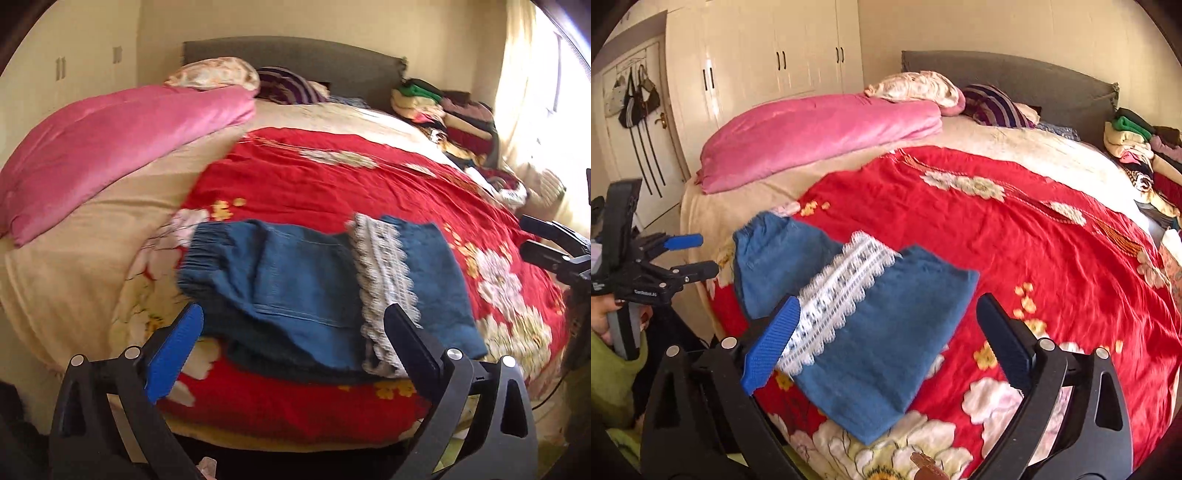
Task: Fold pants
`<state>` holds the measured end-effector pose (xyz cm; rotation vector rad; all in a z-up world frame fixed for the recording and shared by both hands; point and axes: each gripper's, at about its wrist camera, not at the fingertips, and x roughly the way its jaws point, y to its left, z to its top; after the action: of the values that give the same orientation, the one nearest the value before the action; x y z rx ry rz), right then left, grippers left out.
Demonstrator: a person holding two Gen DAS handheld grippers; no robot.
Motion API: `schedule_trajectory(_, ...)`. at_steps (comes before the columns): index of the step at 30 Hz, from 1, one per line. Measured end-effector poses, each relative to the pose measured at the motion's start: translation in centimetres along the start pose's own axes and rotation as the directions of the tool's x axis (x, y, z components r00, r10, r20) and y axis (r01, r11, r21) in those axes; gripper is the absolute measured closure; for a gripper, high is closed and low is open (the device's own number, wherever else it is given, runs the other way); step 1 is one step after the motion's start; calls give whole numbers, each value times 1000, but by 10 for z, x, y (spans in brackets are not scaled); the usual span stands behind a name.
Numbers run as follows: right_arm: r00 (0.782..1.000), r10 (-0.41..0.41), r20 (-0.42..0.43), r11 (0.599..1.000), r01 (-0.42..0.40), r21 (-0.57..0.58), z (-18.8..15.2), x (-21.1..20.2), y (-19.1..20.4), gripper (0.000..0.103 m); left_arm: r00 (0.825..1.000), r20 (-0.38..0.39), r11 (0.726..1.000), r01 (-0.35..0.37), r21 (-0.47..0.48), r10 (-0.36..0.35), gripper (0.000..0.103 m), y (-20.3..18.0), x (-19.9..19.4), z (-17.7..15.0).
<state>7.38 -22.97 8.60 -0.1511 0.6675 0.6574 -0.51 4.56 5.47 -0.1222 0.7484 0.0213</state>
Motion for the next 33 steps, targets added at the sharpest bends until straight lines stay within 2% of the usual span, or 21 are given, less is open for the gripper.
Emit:
schedule_trajectory(6, 996, 91, -13, 996, -91, 13, 21, 18, 9, 12, 999, -29, 993, -22, -112, 19, 5, 37, 6, -2)
schedule_trajectory(16, 983, 175, -56, 981, -179, -75, 50, 64, 57, 11, 995, -98, 982, -44, -184, 26, 5, 67, 29, -11)
schedule_trajectory(28, 962, 237, -139, 959, -254, -125, 74, 124, 88, 11, 984, -175, 964, -19, -265, -29, 5, 86, 56, -25)
schedule_trajectory(33, 942, 277, -191, 943, -304, -132, 83, 151, 98, 11, 983, -174, 959, 9, -284, -60, 5, 85, 60, -27)
